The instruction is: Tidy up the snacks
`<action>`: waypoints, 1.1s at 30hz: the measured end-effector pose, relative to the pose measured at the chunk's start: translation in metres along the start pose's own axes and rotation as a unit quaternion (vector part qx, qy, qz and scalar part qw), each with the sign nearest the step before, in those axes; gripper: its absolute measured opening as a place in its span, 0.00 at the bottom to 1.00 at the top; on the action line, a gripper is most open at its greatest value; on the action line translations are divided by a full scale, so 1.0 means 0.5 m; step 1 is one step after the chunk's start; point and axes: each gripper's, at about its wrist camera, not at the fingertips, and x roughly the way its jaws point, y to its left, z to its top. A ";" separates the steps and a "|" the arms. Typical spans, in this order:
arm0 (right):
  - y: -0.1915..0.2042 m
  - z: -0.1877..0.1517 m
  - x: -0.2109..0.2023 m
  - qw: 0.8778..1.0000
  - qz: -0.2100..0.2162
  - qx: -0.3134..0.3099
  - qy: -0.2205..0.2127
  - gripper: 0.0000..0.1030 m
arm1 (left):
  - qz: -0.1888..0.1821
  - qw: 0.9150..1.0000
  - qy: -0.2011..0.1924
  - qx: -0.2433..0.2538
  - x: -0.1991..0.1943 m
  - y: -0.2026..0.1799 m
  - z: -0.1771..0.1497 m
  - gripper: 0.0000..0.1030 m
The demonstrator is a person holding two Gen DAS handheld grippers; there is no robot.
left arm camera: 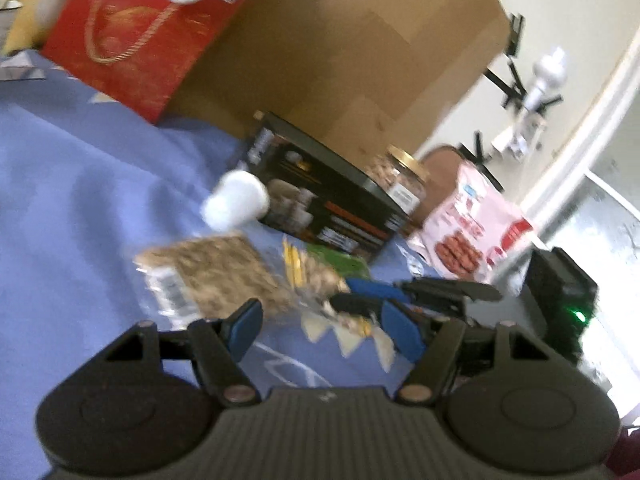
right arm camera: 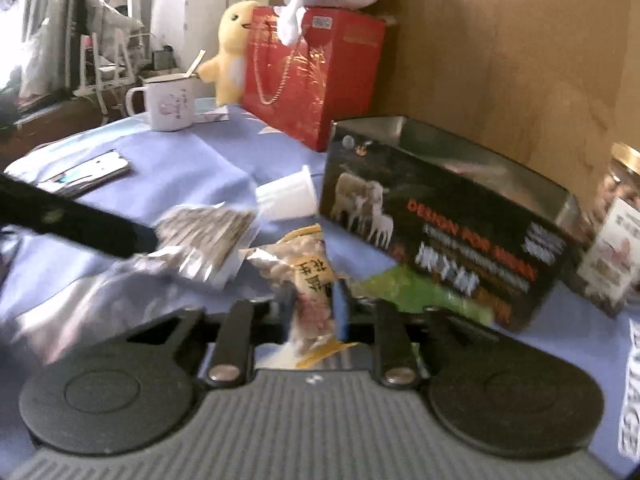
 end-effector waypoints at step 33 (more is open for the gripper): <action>-0.031 -0.173 -0.166 0.989 0.044 0.137 -0.034 0.61 | -0.031 0.997 0.069 0.018 0.071 -0.043 -0.035 0.68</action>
